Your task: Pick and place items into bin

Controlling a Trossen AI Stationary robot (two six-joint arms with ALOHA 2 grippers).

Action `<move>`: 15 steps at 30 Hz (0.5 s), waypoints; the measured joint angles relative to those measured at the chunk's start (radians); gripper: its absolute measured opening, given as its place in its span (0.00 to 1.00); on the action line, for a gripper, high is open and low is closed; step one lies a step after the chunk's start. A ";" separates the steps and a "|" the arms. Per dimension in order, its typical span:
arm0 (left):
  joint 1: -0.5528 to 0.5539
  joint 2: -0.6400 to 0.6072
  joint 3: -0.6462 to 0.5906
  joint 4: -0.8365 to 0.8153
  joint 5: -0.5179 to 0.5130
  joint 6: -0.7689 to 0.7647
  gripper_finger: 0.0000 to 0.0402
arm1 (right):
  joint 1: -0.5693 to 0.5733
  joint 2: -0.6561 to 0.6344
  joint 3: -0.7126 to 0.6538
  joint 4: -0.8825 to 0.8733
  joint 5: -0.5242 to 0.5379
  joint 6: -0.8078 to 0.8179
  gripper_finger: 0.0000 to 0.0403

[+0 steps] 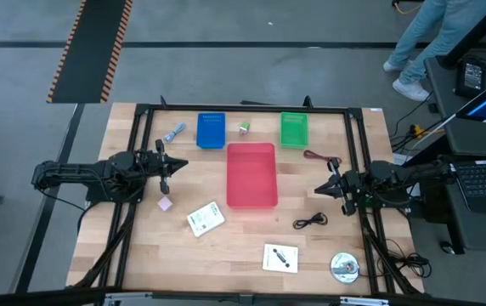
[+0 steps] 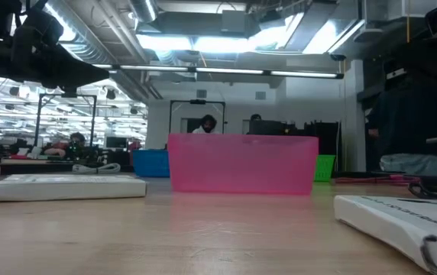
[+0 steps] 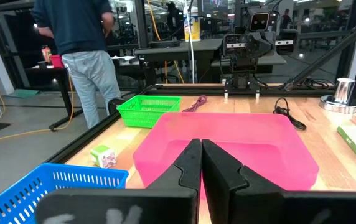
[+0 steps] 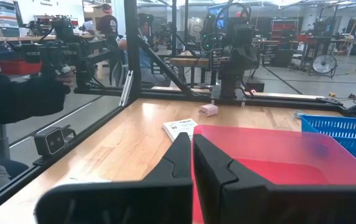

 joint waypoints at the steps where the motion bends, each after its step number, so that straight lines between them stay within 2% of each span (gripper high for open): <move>1: 0.000 0.000 0.000 0.000 0.000 0.000 0.02 | 0.000 0.000 0.000 0.000 0.000 0.000 0.00; 15: 0.000 0.000 0.000 0.000 0.008 -0.024 0.02 | 0.000 0.000 0.000 -0.001 0.000 0.001 0.00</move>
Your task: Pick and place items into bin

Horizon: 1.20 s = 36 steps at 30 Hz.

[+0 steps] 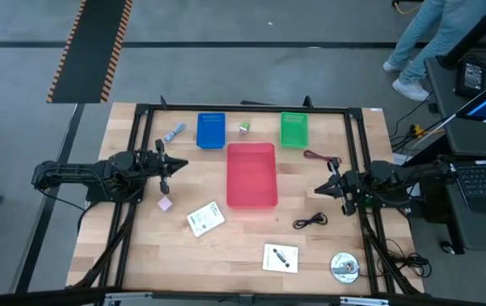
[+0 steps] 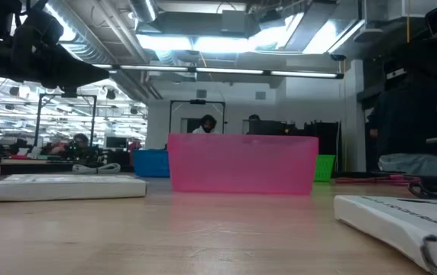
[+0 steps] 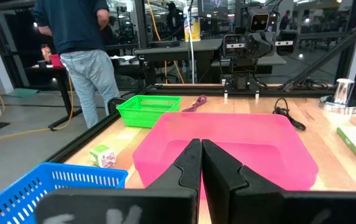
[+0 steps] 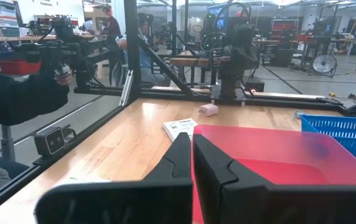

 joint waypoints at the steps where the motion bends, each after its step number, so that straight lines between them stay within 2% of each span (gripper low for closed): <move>1: 0.000 0.000 0.000 0.000 0.012 -0.015 0.02 | 0.000 0.000 0.000 0.000 0.000 0.000 0.00; 8: 0.000 0.000 0.000 0.000 0.051 -0.020 0.02 | 0.000 0.000 0.000 0.005 0.000 0.074 0.00; 22: 0.000 0.000 0.000 -0.014 0.053 -0.036 0.01 | 0.000 0.000 0.000 0.030 0.005 0.076 0.00; 28: 0.000 0.000 0.004 0.031 0.039 0.023 0.01 | -0.001 0.000 0.000 0.044 0.177 0.073 0.00; 33: 0.000 0.013 0.043 0.052 0.035 0.031 0.00 | -0.001 0.012 0.050 0.056 0.204 0.074 0.00; 36: 0.000 0.045 0.066 0.049 0.006 0.031 0.00 | -0.001 0.043 0.101 0.056 0.304 0.059 0.00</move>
